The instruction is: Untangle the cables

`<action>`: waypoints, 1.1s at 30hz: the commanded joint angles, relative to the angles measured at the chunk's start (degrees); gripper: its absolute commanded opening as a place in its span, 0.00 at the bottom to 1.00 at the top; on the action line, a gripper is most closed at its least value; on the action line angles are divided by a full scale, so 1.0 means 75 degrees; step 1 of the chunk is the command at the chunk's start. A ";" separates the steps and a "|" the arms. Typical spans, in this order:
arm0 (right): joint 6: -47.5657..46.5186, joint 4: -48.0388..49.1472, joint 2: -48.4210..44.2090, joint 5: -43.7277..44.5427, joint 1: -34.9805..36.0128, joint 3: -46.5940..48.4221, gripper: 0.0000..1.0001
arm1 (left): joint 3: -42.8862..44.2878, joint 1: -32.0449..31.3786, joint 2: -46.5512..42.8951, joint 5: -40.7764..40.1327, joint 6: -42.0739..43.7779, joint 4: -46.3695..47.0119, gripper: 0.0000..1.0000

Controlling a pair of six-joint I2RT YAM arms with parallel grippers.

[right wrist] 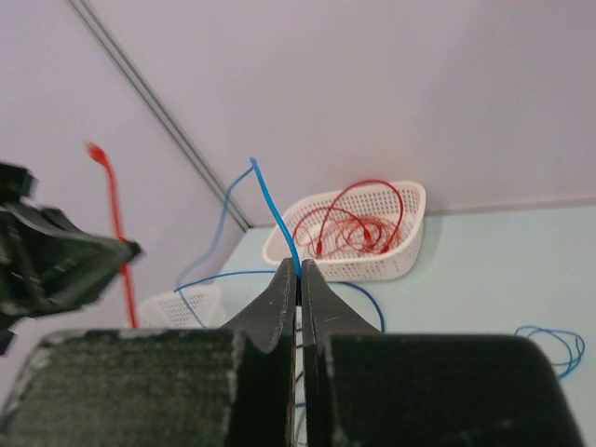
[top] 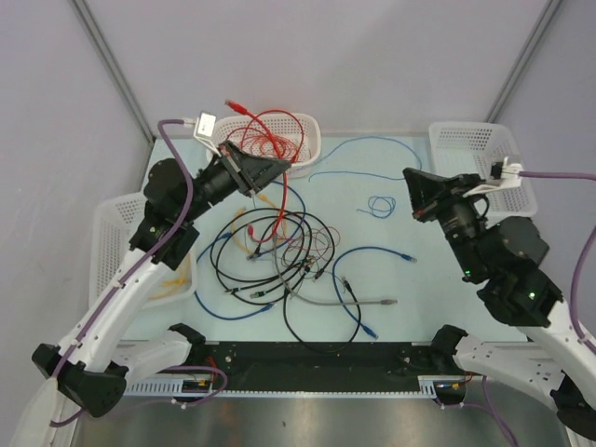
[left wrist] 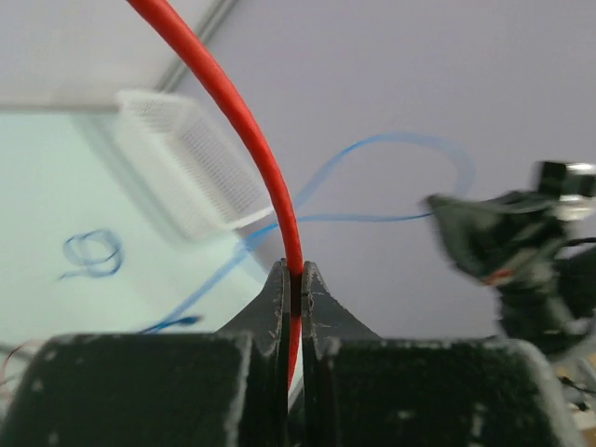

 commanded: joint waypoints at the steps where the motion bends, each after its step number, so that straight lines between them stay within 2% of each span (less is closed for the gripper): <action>1: -0.0097 -0.0495 -0.0013 0.0171 0.0030 0.0830 0.00 | -0.0801 -0.0018 -0.0150 -0.0766 0.0776 -0.1256 0.00; 5: -0.0155 -0.0565 0.0128 0.0065 0.0042 0.1312 0.00 | -0.1377 -0.0018 -0.0173 -0.0532 0.0682 -0.1010 0.00; 8: -0.0062 -0.0869 0.0198 0.0194 0.0042 0.1360 0.00 | -0.1308 -0.0018 -0.0232 -0.0461 0.0740 -0.0951 0.00; 14: 0.0091 -0.1665 0.0175 0.0615 0.0042 0.1325 0.00 | 0.0155 -0.0018 -0.0373 0.0041 0.1010 -0.0541 0.00; 19: 0.0207 -0.1995 0.0152 0.0815 0.0042 0.1208 0.00 | 0.1656 -0.0018 -0.0162 0.0815 -0.0170 0.1621 0.00; 21: 0.0208 -0.2018 0.0093 0.0838 0.0042 0.1137 0.00 | 0.2170 -0.0042 -0.0057 0.0793 -0.0349 0.1861 0.00; 23: 0.0173 -0.2076 0.0081 0.0839 0.0042 0.1125 0.00 | 0.2732 -0.0030 0.0118 0.0431 -0.0047 0.1150 0.00; 24: 0.0173 -0.2112 0.0070 0.0804 0.0054 0.1125 0.00 | 0.2910 -0.0030 0.0201 0.0081 0.0535 0.0393 0.00; 27: 0.0208 -0.2252 0.0104 0.0686 0.0042 0.1125 0.00 | 0.3240 -0.0030 0.0646 -0.0623 0.1404 -0.0818 0.00; 31: 0.0243 -0.2545 0.0198 0.0674 0.0042 0.1079 0.00 | 0.3380 0.0028 0.1489 -0.2226 0.2204 -0.1676 0.00; 33: 0.0196 -0.2581 0.0222 0.0698 0.0042 0.1020 0.00 | 0.3696 0.0098 0.2145 -0.2686 0.2578 -0.2097 0.00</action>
